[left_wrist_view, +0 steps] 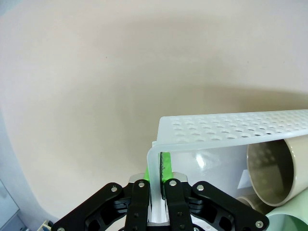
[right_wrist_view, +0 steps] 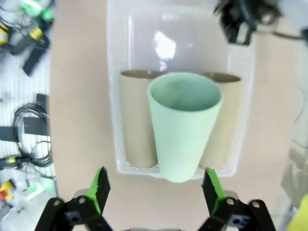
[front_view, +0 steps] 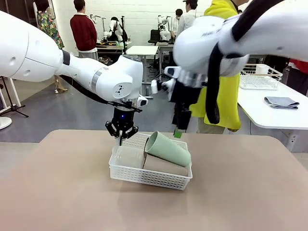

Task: Clean and organize the cups into the basket.
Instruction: Pick up the Reusable plastic cup from the right side of the table and stack it inside the Organizing basket in the center of the table.

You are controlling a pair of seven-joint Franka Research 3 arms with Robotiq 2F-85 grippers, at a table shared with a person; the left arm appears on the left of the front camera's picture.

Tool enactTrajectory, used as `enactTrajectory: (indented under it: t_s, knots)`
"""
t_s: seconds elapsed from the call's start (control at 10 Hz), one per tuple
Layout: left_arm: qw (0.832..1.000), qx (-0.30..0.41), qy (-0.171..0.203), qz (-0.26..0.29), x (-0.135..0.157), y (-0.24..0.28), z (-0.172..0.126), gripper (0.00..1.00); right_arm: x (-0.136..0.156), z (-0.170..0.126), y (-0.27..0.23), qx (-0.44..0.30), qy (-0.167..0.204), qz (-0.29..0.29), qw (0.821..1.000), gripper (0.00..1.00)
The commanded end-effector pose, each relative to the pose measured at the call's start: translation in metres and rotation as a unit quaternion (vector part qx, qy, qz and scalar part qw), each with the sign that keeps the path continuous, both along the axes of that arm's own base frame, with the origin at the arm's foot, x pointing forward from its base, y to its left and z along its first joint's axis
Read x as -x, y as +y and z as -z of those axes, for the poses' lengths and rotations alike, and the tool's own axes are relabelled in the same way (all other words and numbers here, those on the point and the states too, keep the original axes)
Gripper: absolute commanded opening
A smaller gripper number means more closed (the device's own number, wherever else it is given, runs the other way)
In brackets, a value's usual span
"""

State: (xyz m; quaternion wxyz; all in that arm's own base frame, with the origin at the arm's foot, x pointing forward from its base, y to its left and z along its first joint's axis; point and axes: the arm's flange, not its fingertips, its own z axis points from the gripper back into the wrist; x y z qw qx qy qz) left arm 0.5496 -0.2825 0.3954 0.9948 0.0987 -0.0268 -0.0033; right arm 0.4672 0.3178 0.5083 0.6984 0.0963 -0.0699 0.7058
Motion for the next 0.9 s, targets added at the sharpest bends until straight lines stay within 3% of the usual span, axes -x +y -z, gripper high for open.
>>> enactTrajectory:
  t_s: [0.0,0.3,0.5,0.8]
  knots:
    - [1.0,0.003,-0.001,0.004,0.004,-0.001,0.0,0.0,0.019,0.003,-0.062,-0.069,0.007,0.008,0.998,1.0]
    - [1.0,0.003,-0.001,0.004,0.004,-0.001,0.0,0.0,0.045,-0.003,-0.17,-0.21,0.006,0.004,0.978,1.0]
    - [1.0,0.003,-0.001,0.004,0.004,-0.001,0.0,0.0,0.058,0.009,-0.244,-0.291,-0.004,0.018,0.957,1.0]
    - [1.0,0.003,-0.001,0.004,0.004,-0.001,0.0,0.0,0.059,0.032,-0.336,-0.366,0.016,0.047,0.929,1.0]
